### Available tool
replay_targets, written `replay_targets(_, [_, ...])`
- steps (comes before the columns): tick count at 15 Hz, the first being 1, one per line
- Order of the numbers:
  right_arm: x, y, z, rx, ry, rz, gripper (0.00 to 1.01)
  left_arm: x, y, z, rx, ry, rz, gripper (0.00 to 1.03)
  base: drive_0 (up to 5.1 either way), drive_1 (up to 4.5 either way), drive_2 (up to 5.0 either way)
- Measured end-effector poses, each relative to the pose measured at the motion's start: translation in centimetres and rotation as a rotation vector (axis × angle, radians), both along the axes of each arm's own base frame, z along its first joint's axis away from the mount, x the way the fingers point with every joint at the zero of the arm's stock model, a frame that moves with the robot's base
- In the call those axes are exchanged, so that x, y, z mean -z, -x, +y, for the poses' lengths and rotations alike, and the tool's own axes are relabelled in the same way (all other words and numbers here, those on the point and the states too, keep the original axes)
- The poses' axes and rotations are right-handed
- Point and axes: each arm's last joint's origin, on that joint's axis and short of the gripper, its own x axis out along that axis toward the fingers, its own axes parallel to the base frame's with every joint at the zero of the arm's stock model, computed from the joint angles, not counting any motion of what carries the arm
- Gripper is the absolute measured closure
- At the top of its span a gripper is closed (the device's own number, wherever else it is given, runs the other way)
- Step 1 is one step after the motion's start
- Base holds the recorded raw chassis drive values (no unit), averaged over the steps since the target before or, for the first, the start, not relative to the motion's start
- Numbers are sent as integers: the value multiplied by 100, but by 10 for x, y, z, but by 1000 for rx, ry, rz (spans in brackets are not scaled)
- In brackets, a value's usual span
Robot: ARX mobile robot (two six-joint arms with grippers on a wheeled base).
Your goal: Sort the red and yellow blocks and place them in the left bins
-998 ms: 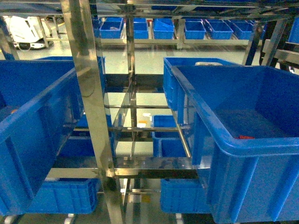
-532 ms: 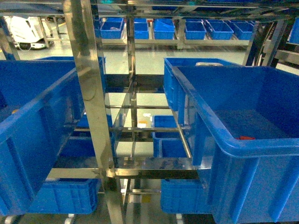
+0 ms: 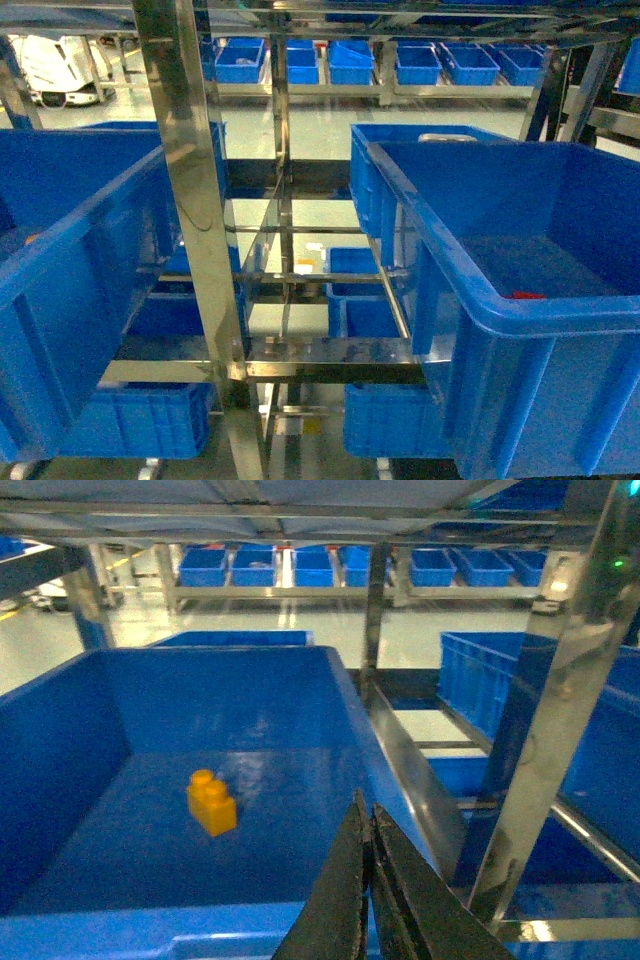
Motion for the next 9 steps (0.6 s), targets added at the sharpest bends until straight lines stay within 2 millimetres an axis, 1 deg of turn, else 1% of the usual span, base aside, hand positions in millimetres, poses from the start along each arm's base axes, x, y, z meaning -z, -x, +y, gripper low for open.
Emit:
replay_targets(1, [3, 4, 0, 0, 0, -1, 99, 2, 4, -8, 16, 0, 0, 101, 0, 0, 0])
replay_targets(2, [4, 7, 0, 0, 0, 5, 99, 3, 7, -9, 32, 0, -1, 101, 0, 0, 0])
replay_targets(4, [7, 12, 0, 1, 0, 3, 99, 7, 12, -8, 9, 0, -28, 101, 0, 0, 0])
replay_targets(5, [8, 15, 0, 1, 0, 1, 99, 11, 15, -8, 10, 0, -5, 101, 0, 0, 0])
replay_targets(6, [12, 17, 0, 1, 0, -30, 99, 11, 17, -8, 11, 0, -8, 101, 0, 0, 0])
replay_targets(7, [14, 18, 0, 1, 0, -7, 99, 9, 19, -8, 10, 0, -16, 101, 0, 0, 0])
replay_targets(9, [13, 22, 0, 2, 0, -13, 99, 8, 23, -8, 9, 0, -25, 101, 0, 0, 0])
